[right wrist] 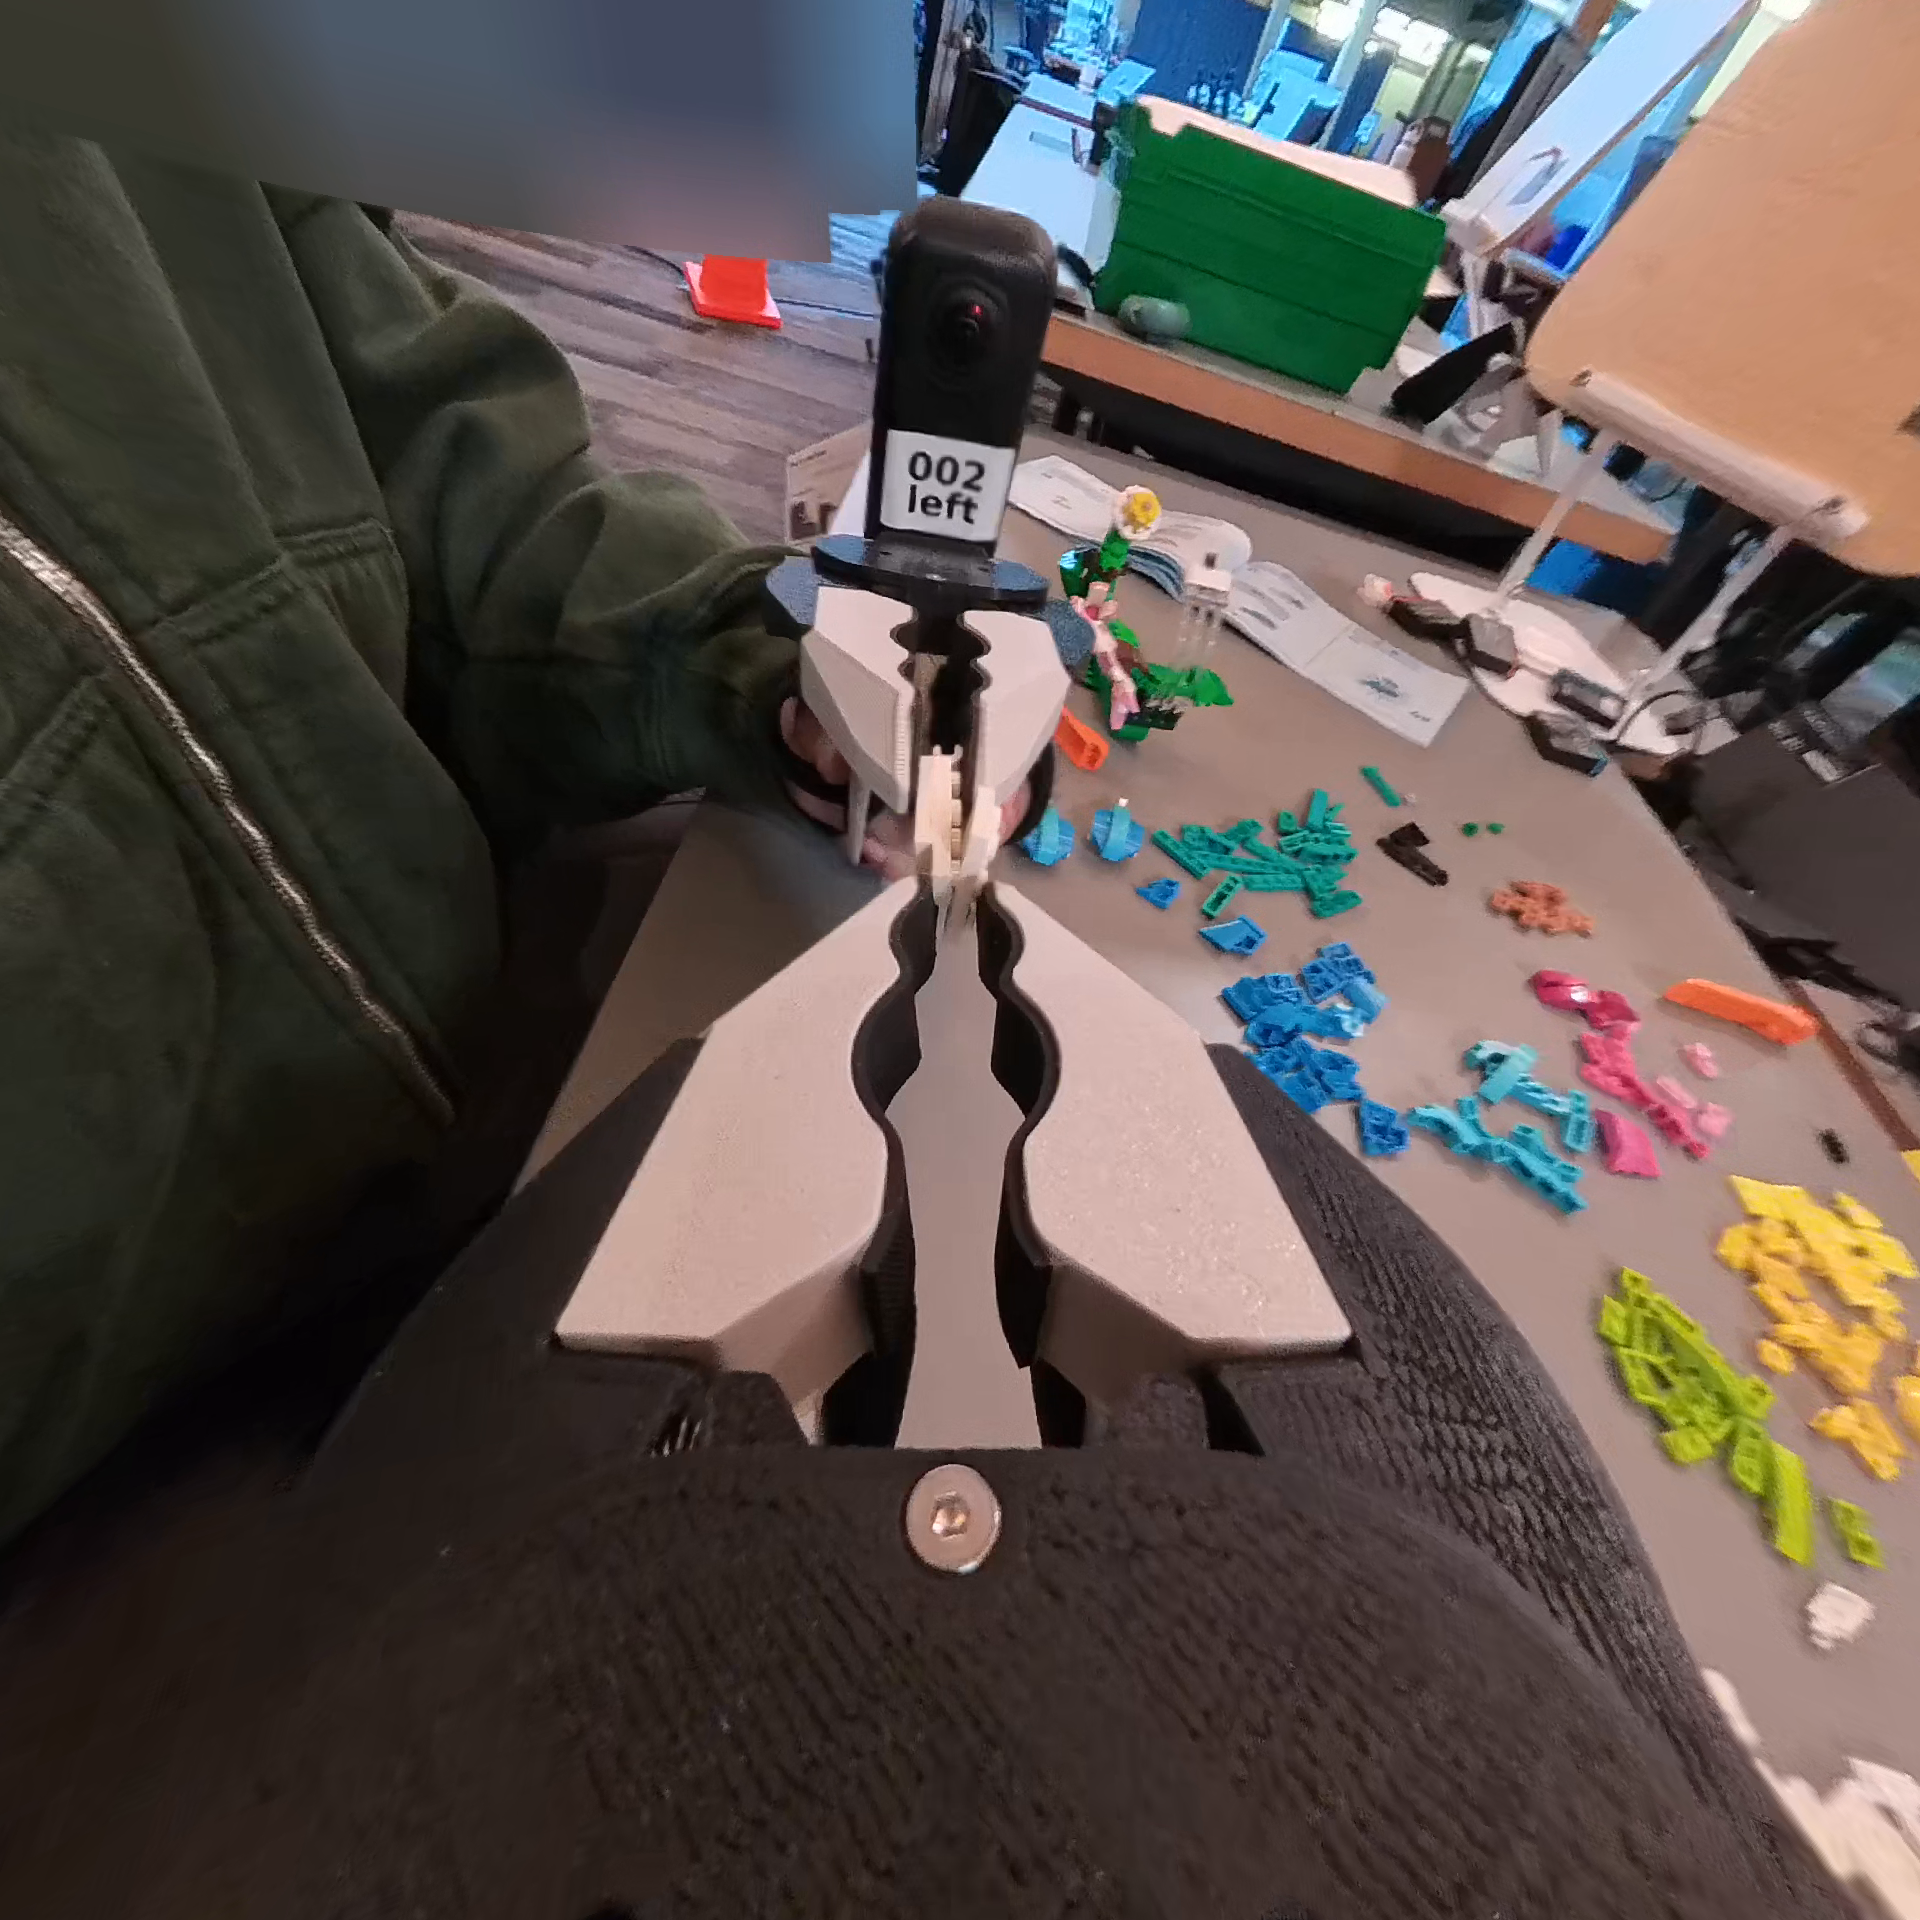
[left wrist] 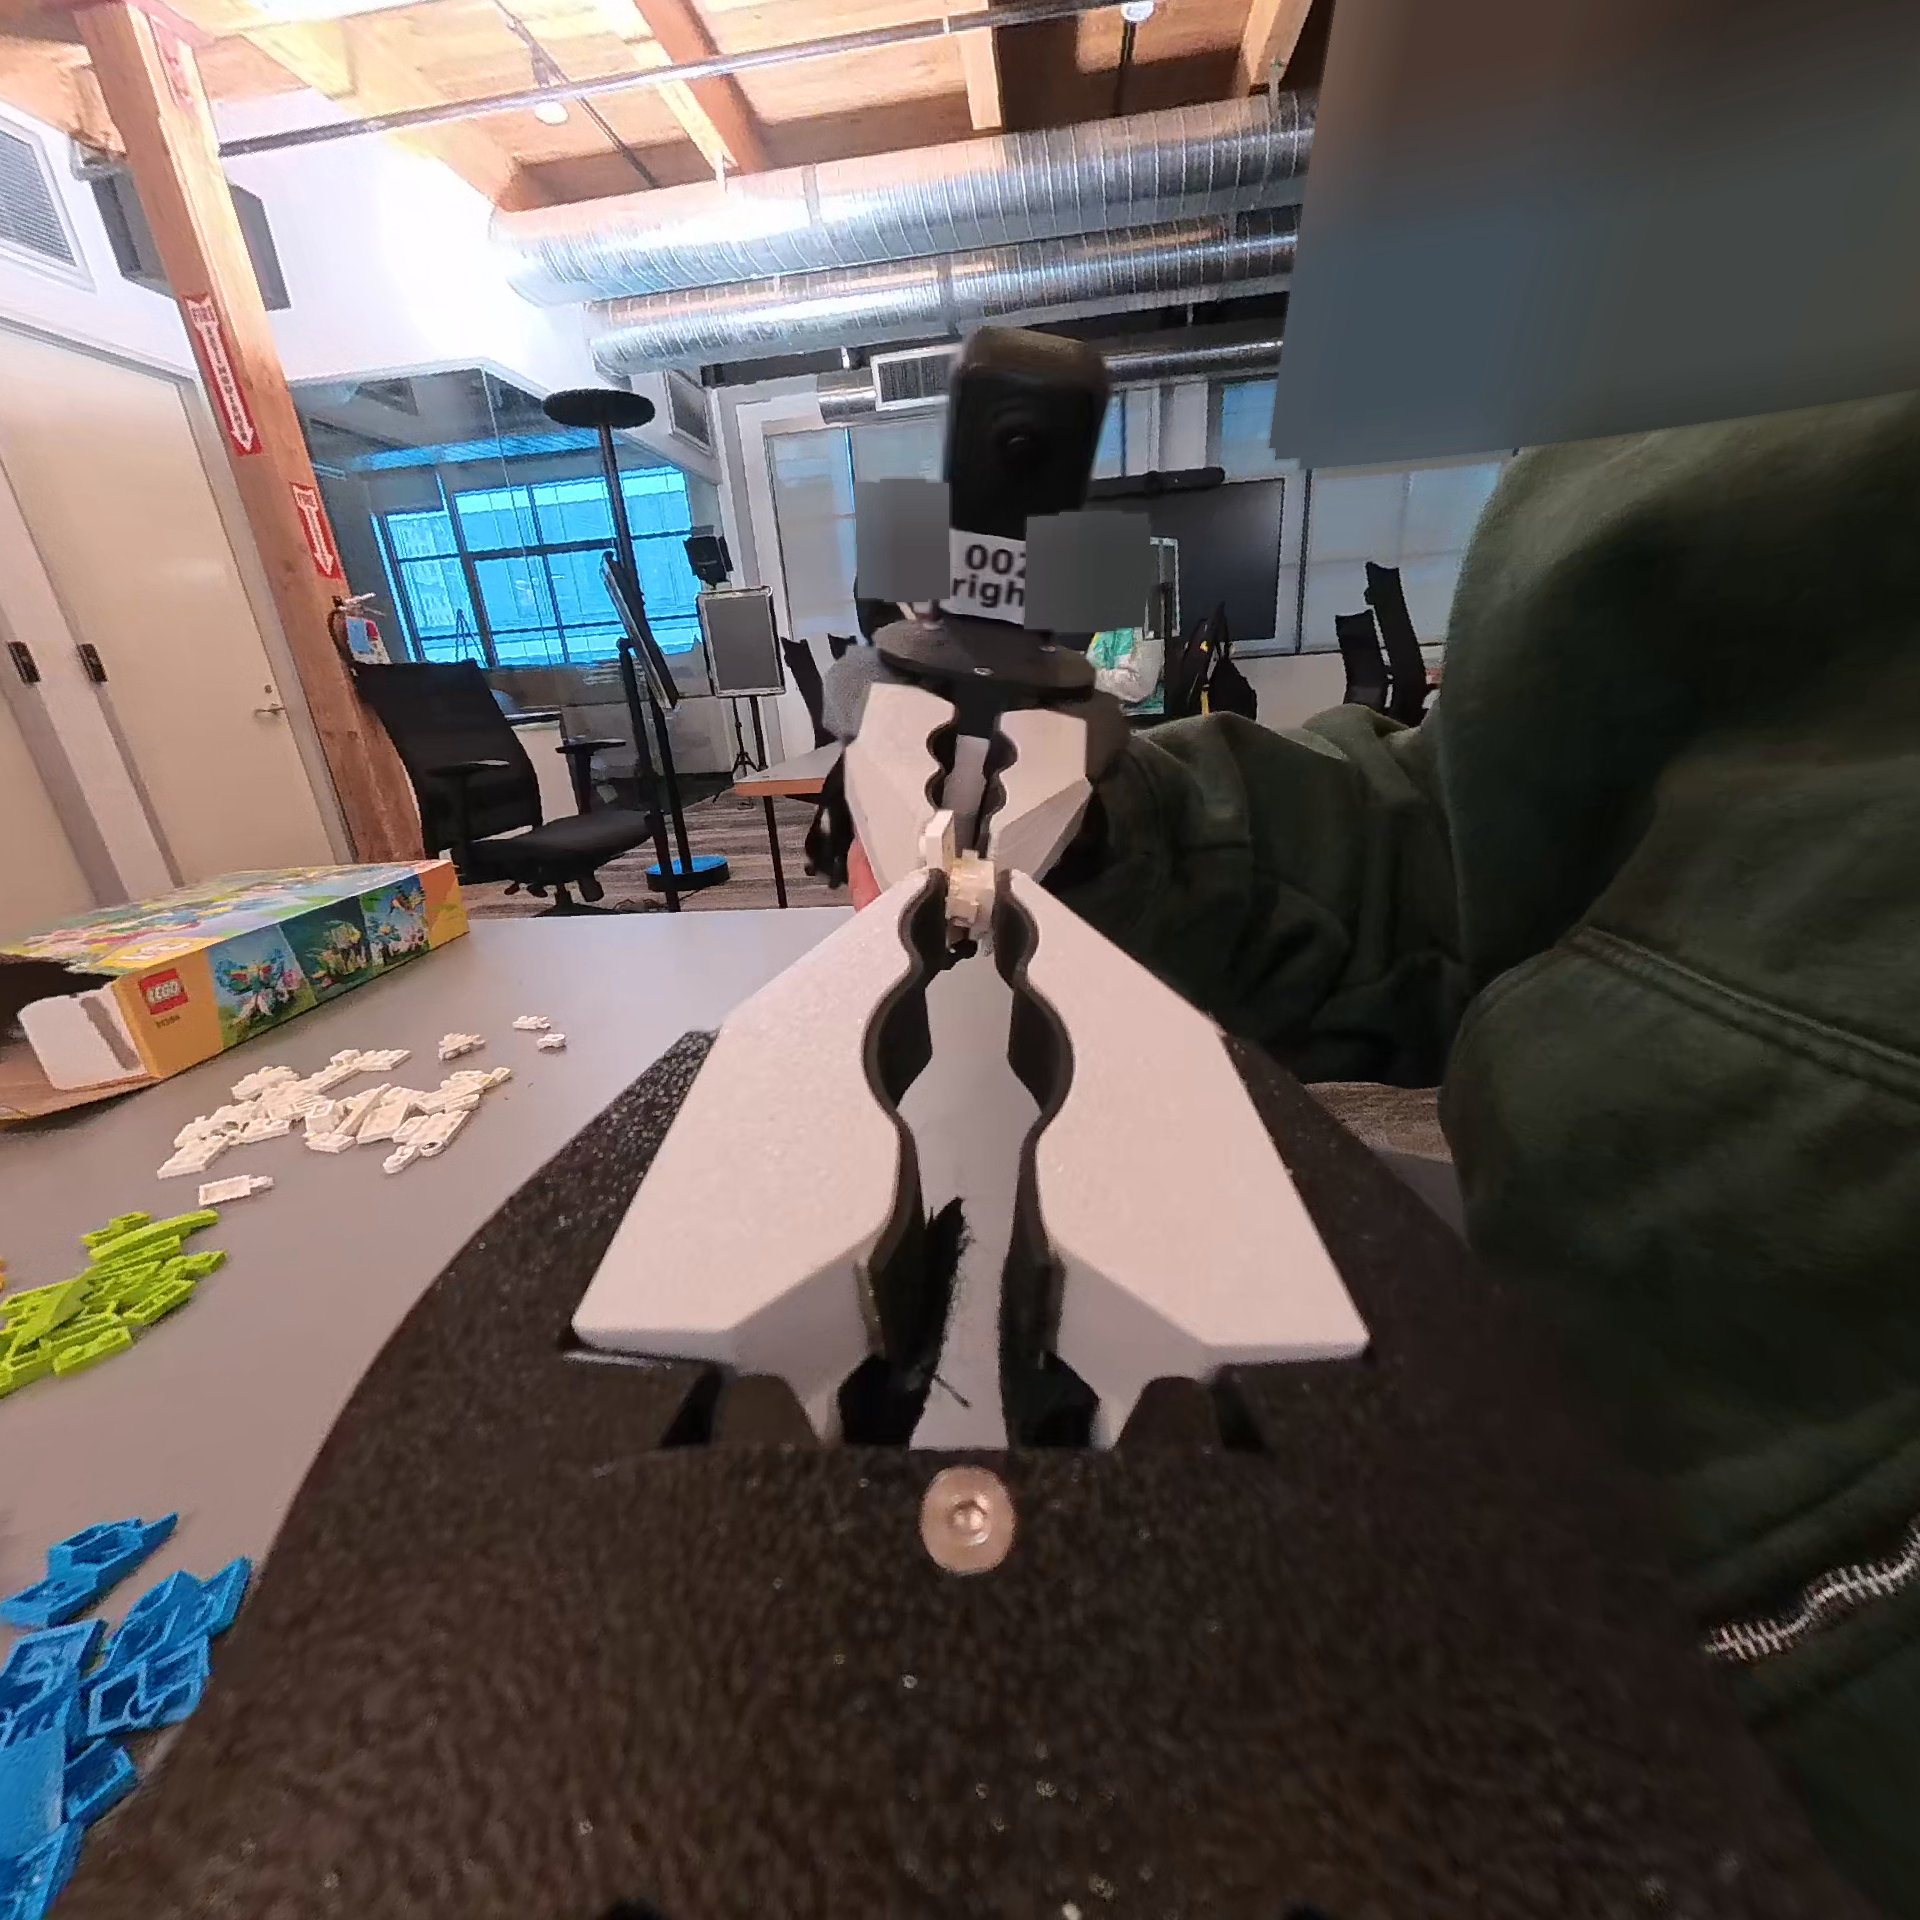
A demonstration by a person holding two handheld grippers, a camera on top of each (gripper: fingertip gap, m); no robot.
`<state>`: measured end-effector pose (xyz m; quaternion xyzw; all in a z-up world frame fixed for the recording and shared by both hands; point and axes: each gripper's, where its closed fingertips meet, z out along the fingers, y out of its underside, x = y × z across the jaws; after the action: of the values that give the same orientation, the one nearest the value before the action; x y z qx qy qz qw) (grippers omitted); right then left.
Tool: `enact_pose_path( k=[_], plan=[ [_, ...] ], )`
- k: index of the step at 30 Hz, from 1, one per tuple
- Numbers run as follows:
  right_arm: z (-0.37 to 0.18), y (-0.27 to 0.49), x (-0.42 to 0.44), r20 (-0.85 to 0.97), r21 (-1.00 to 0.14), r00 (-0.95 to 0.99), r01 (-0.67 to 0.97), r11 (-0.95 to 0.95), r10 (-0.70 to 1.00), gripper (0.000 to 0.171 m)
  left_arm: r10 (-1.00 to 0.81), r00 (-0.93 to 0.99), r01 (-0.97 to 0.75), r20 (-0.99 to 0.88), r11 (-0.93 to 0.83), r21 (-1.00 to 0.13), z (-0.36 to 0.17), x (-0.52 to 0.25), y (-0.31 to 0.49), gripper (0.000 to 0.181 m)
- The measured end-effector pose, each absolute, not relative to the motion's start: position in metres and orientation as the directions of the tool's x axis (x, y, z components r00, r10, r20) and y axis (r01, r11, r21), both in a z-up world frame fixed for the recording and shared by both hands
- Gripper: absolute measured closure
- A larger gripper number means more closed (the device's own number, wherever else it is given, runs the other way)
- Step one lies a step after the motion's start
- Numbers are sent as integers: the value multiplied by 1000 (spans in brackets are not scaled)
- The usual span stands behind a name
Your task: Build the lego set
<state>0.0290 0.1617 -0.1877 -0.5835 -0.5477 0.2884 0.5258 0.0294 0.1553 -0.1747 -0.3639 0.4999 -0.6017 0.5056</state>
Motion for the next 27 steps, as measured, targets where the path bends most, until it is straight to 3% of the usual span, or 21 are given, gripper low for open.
enact_pose_path(
  k=[10,19,27],
  plan=[
    [-181,161,29,597,-746,208,499,441,775,166,-952,-306,255,29,-112,-960,-172,26,154,174],
    [-184,159,27,456,-847,225,406,343,861,163,-939,-335,226,74,-157,-961,-175,27,154,175],
    [-182,156,27,599,-735,185,512,443,779,166,-924,-372,227,88,-182,-957,-172,25,150,175]
  ],
)
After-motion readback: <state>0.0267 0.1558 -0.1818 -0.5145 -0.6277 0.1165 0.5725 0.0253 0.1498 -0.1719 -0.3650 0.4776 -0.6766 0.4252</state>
